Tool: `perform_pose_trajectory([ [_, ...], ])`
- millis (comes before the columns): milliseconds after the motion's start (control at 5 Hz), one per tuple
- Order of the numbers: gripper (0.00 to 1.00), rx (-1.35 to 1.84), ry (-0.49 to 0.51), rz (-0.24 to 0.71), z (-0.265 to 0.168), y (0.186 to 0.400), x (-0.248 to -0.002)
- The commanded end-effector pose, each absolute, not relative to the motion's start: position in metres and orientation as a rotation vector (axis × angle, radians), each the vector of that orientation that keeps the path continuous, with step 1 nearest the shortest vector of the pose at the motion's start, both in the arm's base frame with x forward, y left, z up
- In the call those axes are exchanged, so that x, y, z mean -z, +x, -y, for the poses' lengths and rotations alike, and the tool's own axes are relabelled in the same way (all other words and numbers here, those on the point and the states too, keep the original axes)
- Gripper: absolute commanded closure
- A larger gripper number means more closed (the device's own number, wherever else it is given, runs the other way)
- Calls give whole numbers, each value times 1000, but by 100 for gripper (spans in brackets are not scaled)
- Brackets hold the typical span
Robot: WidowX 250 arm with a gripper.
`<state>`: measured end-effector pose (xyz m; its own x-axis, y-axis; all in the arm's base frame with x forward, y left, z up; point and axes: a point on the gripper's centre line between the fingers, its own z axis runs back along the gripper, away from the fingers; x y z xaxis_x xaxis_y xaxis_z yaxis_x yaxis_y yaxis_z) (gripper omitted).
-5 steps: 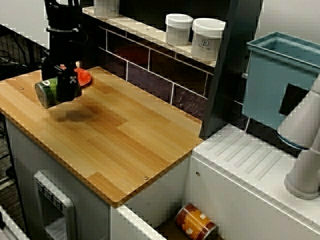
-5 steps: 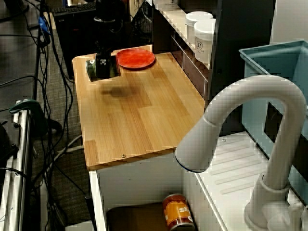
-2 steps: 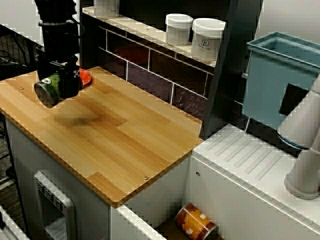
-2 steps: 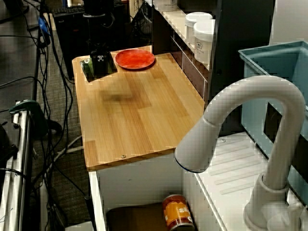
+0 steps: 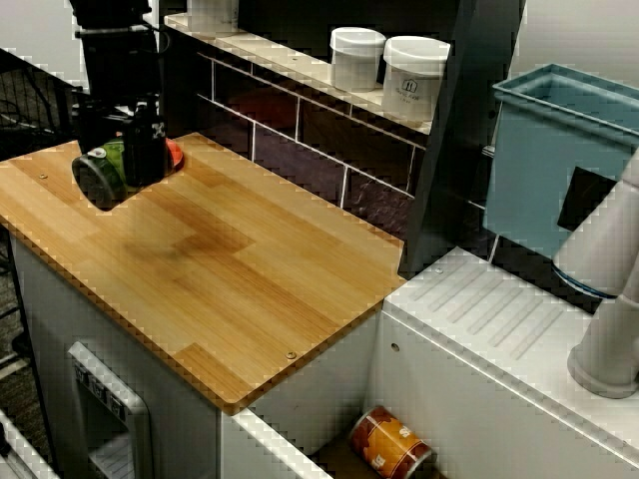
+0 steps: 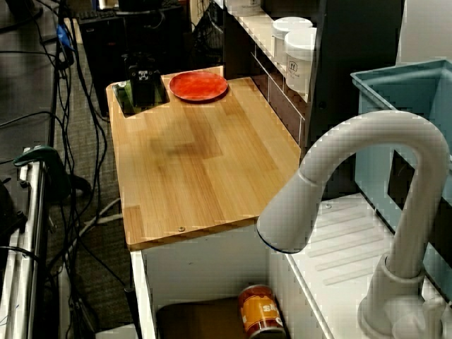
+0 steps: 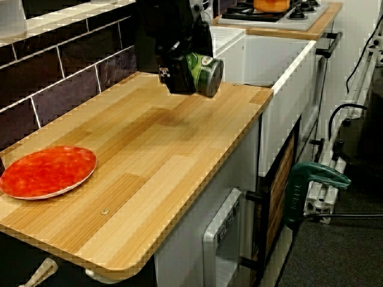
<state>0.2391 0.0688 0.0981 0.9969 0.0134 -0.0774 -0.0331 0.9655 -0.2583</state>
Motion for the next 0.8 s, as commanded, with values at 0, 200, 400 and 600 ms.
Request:
perform_pose_trajectory([
  [0,0,243,-300,-79,-32,234,-109],
  [200,0,274,-220,-15,-11,235,-105],
  [400,0,241,-165,59,7,238,-99],
  [600,0,185,-60,172,34,244,-87],
])
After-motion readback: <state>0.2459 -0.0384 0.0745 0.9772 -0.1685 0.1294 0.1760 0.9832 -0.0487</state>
